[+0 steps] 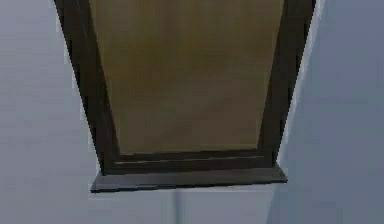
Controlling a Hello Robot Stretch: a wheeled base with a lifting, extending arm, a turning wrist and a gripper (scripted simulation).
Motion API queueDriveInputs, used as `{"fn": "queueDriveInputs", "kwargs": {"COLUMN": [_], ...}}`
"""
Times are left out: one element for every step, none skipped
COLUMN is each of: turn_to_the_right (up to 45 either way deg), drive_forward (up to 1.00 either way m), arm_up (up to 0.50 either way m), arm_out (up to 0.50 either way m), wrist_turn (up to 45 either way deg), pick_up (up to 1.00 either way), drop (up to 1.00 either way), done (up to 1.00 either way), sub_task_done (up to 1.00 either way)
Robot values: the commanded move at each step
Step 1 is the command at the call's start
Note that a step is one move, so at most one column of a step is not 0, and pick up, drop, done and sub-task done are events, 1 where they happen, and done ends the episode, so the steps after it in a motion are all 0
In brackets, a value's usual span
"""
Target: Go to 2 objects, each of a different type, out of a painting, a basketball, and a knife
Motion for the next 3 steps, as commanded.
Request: {"fn": "queueDriveInputs", "kwargs": {"turn_to_the_right": [-45.0, -12.0, 0.0], "drive_forward": [0.00, 0.00, 0.00], "arm_up": [0.00, 0.00, 0.00], "arm_out": [0.00, 0.00, 0.00], "wrist_turn": [0.0, 0.0, 0.0], "pick_up": [0.00, 0.00, 0.00], "drop": [0.00, 0.00, 0.00], "done": [0.00, 0.00, 1.00], "sub_task_done": [0.00, 0.00, 0.00]}}
